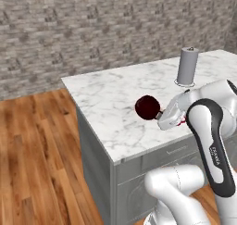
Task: Clear the mugs and bowl far away from the sink.
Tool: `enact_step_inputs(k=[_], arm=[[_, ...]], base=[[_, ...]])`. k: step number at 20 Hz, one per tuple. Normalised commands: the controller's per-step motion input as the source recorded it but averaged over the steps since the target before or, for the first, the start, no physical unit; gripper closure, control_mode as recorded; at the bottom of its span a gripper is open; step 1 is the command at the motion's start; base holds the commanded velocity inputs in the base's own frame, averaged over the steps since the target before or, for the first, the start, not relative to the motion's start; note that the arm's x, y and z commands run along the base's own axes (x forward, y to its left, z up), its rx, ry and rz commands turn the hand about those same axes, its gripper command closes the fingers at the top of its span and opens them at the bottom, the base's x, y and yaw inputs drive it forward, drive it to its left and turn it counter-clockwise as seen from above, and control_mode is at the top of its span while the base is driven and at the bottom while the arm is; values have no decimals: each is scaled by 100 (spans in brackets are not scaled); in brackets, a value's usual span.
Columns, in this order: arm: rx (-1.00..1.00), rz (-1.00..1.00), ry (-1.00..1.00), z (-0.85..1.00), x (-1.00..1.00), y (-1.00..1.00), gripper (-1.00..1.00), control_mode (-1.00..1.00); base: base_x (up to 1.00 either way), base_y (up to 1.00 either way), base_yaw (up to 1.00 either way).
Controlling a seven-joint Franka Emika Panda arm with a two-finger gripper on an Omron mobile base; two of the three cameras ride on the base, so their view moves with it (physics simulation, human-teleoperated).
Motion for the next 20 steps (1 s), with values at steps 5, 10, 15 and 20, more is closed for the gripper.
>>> enact_step_inputs(k=[5, 10, 15, 20], arm=[[-1, -6, 29, -9, 16, 0, 100, -100], [0, -5, 32, -22, 13, 0, 100, -100], [0, 0, 1, 0, 0, 0, 100, -100], [-4, 0, 0, -17, 3, 0, 100, -100]], base=[[0, 0, 0], [0, 0, 0], [0, 0, 0], [0, 0, 0]])
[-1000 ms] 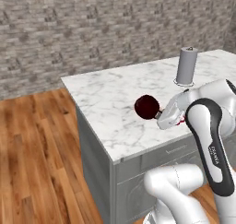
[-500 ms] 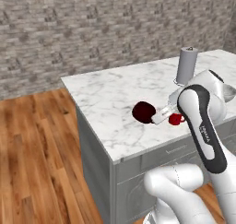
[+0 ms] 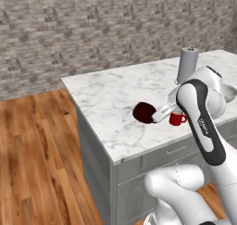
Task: Clear the mugs and bowl far away from the sink.
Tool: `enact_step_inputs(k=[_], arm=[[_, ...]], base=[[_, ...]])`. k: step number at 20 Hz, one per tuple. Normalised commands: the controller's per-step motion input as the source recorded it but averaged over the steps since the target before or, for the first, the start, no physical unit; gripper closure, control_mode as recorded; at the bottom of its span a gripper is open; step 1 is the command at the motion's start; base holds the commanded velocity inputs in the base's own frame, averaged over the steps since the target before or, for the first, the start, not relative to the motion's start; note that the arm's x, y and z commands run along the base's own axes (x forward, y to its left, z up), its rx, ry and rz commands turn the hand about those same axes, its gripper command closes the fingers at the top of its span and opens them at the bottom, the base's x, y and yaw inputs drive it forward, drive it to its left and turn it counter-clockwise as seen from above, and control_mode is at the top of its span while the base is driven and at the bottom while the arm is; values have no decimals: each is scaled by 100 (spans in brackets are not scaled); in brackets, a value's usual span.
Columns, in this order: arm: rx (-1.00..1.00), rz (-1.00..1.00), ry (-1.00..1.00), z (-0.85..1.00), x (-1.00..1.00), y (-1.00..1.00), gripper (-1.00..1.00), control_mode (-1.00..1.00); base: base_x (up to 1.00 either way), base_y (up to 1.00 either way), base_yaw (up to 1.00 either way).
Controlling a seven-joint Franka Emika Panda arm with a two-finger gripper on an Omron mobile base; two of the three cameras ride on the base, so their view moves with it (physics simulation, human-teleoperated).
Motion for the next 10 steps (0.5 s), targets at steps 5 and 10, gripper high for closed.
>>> enact_step_inputs(k=[5, 10], arm=[[-9, 0, 0, -35, 9, 0, 100, -100], [-9, 0, 0, -31, 13, 0, 100, -100]], base=[[0, 0, 0], [0, 0, 0]])
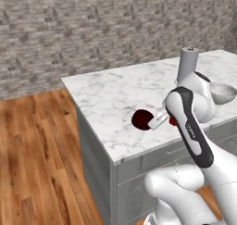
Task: Clear the mugs and bowl far away from the sink.
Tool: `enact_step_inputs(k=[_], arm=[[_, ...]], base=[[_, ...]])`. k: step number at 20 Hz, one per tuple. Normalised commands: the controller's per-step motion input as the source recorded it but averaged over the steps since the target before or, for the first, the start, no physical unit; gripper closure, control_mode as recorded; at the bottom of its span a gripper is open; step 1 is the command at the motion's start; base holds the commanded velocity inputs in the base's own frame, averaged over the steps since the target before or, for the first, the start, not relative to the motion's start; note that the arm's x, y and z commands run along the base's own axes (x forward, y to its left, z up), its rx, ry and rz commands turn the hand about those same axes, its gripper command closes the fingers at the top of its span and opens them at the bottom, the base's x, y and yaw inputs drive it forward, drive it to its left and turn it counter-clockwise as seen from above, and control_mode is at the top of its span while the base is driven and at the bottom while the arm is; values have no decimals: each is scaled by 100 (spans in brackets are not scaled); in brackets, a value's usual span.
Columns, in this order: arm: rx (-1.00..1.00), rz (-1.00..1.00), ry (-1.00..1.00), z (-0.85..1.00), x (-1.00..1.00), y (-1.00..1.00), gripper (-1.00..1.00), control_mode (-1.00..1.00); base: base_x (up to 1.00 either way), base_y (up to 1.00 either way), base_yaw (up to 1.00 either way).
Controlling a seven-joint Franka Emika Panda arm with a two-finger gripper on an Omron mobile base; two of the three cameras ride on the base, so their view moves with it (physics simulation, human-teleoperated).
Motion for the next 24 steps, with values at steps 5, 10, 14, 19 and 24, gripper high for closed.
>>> enact_step_inputs(k=[5, 10, 14, 19, 24], arm=[[-7, 0, 0, -22, 15, 0, 100, -100], [-7, 0, 0, -23, 26, 2, 100, -100], [-8, 0, 0, -30, 45, 0, 100, -100], [-7, -2, 0, -27, 65, 0, 100, -100], [-3, -7, 0, -20, 66, 0, 100, -100]], base=[[0, 0, 0], [0, 0, 0], [0, 0, 0], [0, 0, 0], [0, 0, 0]])
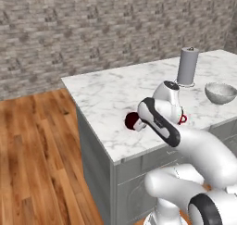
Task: Clear the mugs and bowl far away from the sink.
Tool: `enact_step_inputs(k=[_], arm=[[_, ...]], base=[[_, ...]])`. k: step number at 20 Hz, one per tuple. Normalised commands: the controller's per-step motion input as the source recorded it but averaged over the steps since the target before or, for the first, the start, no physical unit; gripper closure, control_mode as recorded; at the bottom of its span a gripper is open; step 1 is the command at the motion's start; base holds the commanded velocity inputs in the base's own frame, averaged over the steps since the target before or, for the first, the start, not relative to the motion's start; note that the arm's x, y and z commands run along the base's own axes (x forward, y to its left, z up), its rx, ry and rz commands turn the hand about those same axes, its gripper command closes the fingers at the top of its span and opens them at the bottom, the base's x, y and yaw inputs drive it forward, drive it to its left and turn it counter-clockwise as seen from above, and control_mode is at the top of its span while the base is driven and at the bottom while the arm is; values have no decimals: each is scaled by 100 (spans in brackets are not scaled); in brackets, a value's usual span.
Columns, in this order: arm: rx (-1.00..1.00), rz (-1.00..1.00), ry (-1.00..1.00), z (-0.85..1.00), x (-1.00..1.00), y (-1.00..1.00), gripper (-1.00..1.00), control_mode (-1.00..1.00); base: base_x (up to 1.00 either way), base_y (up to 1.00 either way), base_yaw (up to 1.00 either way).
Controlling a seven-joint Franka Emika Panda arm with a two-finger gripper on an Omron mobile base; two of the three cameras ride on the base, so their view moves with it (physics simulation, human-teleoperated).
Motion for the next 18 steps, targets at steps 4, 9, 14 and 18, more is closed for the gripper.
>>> enact_step_inputs(k=[4, 9, 14, 18], arm=[[-3, -9, 0, -18, 66, 0, 100, -100], [-8, -6, 6, -28, 69, 2, 100, -100], [-12, -1, 11, -39, 61, 1, 100, -100], [-12, 0, 11, -48, 44, 0, 100, -100]], base=[[0, 0, 0], [0, 0, 0], [0, 0, 0], [0, 0, 0]])
